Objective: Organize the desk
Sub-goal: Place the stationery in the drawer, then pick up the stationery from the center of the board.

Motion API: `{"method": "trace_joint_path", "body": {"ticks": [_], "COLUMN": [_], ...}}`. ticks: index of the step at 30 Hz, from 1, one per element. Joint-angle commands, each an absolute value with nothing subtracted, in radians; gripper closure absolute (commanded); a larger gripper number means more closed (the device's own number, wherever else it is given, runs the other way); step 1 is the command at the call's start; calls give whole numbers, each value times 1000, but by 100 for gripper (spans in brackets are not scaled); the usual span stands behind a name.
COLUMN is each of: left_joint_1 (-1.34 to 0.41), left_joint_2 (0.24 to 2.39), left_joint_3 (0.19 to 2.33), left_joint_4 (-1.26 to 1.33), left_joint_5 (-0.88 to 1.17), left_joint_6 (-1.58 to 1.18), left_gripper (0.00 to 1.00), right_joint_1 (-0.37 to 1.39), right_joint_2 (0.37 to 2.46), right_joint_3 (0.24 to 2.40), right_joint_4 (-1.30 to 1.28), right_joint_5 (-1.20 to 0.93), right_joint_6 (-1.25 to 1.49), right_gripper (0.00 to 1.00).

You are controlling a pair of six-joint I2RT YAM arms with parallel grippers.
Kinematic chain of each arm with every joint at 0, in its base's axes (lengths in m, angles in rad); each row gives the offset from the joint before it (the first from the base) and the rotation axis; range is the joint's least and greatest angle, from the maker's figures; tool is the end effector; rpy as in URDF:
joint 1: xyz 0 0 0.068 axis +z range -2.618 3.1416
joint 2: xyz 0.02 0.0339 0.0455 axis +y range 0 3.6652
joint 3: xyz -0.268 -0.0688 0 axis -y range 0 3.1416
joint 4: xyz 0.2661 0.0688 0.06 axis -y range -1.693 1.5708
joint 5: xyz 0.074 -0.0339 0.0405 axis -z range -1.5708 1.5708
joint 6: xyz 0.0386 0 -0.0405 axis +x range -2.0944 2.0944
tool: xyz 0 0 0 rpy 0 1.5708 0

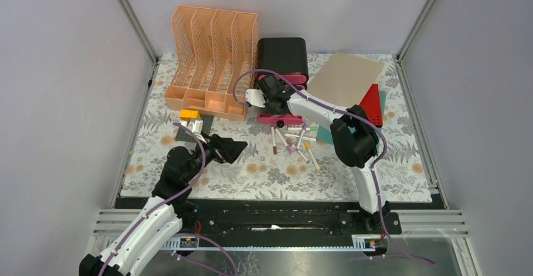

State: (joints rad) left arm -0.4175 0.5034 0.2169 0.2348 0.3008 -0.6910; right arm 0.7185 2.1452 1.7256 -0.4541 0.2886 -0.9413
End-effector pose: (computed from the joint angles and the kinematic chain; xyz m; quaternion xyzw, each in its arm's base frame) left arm 0.1491 -0.0786 0.2194 0.0045 0.7243 -0.4507 0.5217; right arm 0.3869 0.3237 0.1998 -0.6531 0.6640 -0.1719 0.3209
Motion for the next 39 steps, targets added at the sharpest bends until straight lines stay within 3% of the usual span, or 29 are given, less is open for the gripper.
{"method": "trace_joint_path", "body": {"ticks": [1,15,22,28,39], "left_joint_1": [-413,-464,-653,-785,-917], "left_joint_2": [502,629,766,915,1254], "left_joint_3": [194,129,180,280,530], "left_joint_4": [331,581,551,451,256], "left_joint_5": [369,451,241,17,-267], "left_joint_6": [-719,-856,-814,-788,-798], "left_gripper": [1,1,1,1,1], "right_joint_1": [742,742,726,555,420], "right_joint_2": [2089,1656,1401,1226,1154], "right_joint_3": [1746,1490,1251,1107,986], "right_joint_4": [-418,-638,-646,-588,-514], "right_joint_5": [303,-131,-257,-427,-484], "right_joint_6": [-910,-677,-690,-680,-684], "right_gripper": [39,20,11,6,3]}}
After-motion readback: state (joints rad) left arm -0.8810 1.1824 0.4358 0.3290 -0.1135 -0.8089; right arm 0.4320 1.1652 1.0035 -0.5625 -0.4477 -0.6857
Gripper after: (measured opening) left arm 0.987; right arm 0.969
